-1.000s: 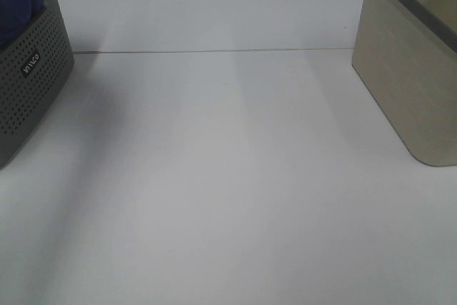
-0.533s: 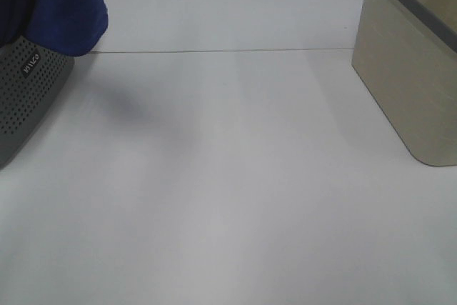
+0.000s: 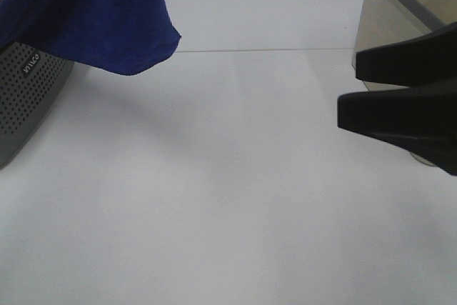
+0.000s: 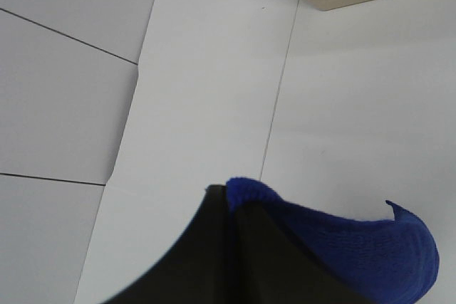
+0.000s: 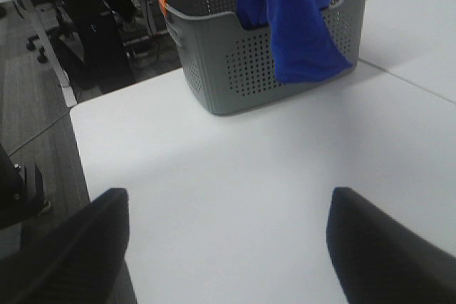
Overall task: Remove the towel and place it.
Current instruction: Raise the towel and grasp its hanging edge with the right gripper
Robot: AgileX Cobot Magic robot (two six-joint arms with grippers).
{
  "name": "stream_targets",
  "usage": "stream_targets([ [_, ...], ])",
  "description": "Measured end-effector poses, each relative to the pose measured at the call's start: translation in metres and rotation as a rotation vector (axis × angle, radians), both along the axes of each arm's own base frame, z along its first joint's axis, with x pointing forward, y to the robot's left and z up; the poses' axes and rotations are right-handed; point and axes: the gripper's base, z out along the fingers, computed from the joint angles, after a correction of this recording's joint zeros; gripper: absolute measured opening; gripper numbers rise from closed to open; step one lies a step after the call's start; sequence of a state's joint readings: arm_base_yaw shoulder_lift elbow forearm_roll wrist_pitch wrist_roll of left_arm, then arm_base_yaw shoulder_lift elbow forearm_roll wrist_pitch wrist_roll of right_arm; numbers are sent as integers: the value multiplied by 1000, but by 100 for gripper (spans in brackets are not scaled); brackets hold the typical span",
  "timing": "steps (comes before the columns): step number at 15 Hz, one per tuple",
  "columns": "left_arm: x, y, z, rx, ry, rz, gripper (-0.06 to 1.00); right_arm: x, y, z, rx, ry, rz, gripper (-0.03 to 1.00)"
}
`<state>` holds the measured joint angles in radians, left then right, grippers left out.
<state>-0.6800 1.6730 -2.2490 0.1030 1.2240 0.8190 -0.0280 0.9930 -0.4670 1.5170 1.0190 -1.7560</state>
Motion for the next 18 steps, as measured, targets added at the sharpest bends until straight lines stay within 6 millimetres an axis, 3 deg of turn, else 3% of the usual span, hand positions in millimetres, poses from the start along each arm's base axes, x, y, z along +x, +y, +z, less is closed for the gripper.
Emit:
stream_targets([
  [4, -12, -15, 0, -17, 13, -50, 0, 54, 7, -27, 130, -4, 70, 76],
  [5, -12, -15, 0, -22, 16, -50, 0, 59, 12, -29, 135, 7, 94, 76],
  [9, -15, -18, 0, -49, 35, -42, 0, 110, 70, -40, 69, 40, 223, 78],
  [14, -15, -18, 0, -50, 37, -41, 0, 145, 99, -37, 74, 15, 265, 79],
  [18, -15, -18, 0, -50, 37, -41, 0, 145, 142, -42, 63, 21, 360, 79],
])
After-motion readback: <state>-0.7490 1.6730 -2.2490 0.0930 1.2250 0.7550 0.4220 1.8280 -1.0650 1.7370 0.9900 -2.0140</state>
